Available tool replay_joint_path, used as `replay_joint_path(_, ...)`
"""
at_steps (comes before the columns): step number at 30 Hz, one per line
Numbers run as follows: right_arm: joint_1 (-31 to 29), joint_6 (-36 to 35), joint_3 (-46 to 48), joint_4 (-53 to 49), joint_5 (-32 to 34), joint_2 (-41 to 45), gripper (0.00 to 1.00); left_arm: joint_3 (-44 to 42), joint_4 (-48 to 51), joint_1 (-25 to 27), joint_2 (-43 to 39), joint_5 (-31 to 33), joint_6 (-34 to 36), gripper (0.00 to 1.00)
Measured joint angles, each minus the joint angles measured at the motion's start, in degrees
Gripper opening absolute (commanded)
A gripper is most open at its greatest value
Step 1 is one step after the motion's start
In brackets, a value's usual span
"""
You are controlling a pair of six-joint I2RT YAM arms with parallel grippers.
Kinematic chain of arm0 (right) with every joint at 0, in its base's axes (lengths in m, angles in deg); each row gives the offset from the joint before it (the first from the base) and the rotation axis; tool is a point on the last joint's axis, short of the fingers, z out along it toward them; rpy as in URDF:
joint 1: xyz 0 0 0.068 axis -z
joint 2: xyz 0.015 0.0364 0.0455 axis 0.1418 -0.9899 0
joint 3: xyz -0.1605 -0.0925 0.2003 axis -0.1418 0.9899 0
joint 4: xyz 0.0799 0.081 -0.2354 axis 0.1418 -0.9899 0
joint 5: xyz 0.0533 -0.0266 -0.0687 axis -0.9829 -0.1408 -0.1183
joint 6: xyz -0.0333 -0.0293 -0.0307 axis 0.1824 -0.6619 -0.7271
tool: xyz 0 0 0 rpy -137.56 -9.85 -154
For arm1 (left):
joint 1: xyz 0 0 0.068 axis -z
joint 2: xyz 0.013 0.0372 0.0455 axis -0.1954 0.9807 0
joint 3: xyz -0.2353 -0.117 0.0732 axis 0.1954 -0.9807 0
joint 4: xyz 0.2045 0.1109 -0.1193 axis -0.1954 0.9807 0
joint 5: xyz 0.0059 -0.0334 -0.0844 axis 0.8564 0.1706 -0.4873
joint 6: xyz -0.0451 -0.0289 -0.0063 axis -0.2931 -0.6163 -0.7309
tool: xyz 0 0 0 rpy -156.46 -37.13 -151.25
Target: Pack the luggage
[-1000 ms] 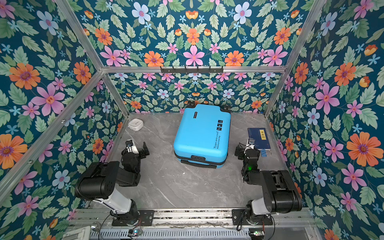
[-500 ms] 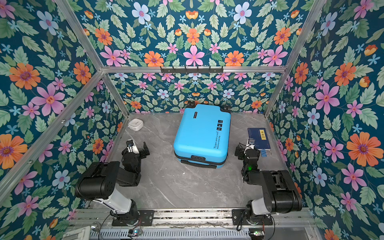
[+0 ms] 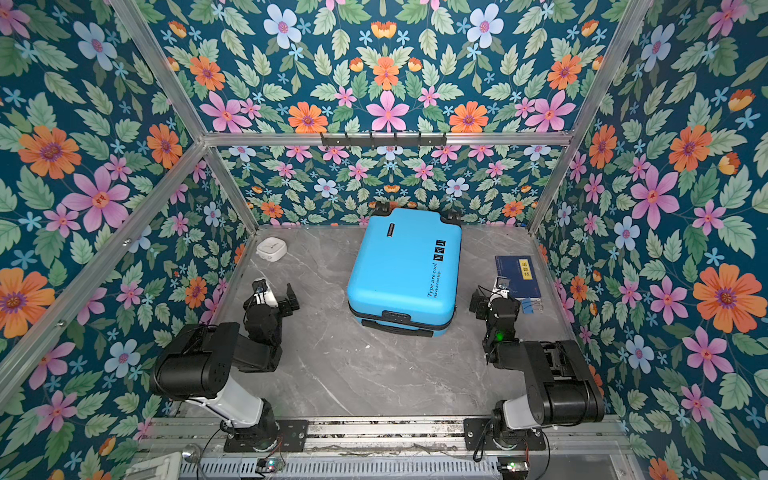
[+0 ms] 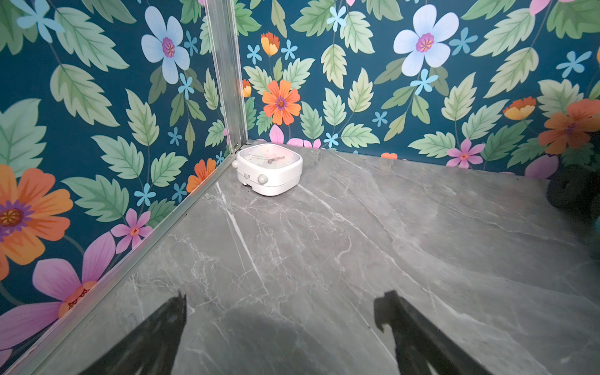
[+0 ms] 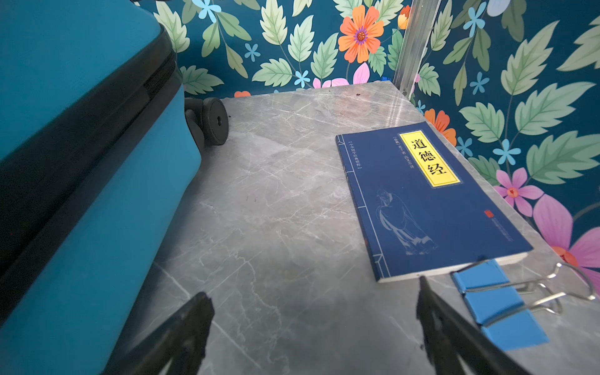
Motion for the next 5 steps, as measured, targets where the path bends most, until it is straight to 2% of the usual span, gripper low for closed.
replay_joint_path(5,0.00,0.00,0.00,0.00,0.00,0.00,0.99,1.14,2.58,0.00,0.09,-3.13,1.27,1.00)
